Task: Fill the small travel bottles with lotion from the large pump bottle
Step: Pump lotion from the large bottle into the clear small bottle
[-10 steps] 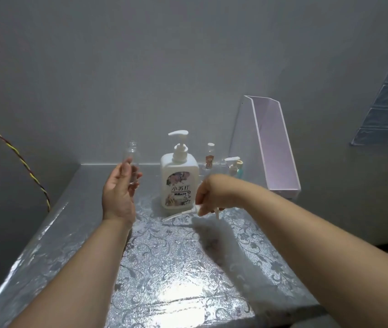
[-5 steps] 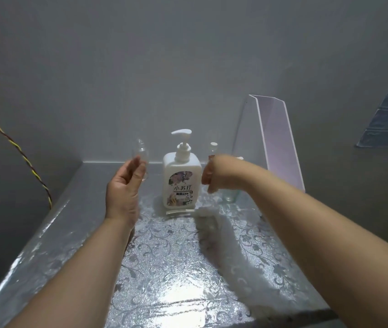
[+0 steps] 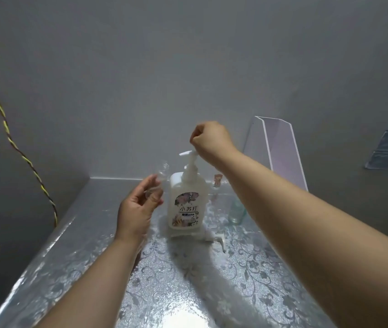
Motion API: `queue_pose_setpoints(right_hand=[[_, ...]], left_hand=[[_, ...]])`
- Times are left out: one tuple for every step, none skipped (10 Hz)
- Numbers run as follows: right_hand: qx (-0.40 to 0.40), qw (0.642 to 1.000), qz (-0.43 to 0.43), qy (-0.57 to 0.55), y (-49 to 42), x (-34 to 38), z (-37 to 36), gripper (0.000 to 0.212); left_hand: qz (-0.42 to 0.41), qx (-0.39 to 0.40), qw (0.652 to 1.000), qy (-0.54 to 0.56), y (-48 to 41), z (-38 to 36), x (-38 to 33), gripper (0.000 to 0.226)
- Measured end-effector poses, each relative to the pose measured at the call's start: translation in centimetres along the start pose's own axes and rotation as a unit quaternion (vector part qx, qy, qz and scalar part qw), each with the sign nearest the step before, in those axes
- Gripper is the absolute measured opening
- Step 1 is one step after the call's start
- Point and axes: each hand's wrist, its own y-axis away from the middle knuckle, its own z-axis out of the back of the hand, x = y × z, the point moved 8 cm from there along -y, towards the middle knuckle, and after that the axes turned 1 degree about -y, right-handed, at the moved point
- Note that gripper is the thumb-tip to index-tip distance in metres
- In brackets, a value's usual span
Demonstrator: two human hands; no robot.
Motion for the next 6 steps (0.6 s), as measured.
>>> queue_pose_setpoints(right_hand=[[0.038,0.999,-0.009,-0.003,-1.1,0.6,-1.4,0.031],[0.069,0.997,-0.010,0.026,-2.2,0.8,-2.6,0.031],[0.101,0.994,-0.008,0.049,-3.0,0.4,-4.1,0.030],[0.159,0.984,-0.010,0.078,-2.8,0.0,-5.5,0.024],[0.179,0.979,-0.003,0.099,-2.9,-0.4,-5.7,0.010],[0.202,0.955,0.050,0.211,-2.9,0.2,-6.1,0.010]], left_hand=[[-0.002,0.007,1.000,-0.021,-0.1,0.1,0.0,0.043],[-0.024,0.009,0.999,-0.041,-0.2,0.0,-0.2,0.047],[-0.038,0.017,0.997,-0.060,-0.4,0.0,-0.2,0.052],[-0.044,0.024,0.996,-0.073,-0.5,-0.1,-0.2,0.054],[-0.053,0.025,0.995,-0.081,-0.3,-0.4,-0.4,0.053],[-0.060,0.025,0.994,-0.085,-0.2,-0.6,-0.6,0.052]])
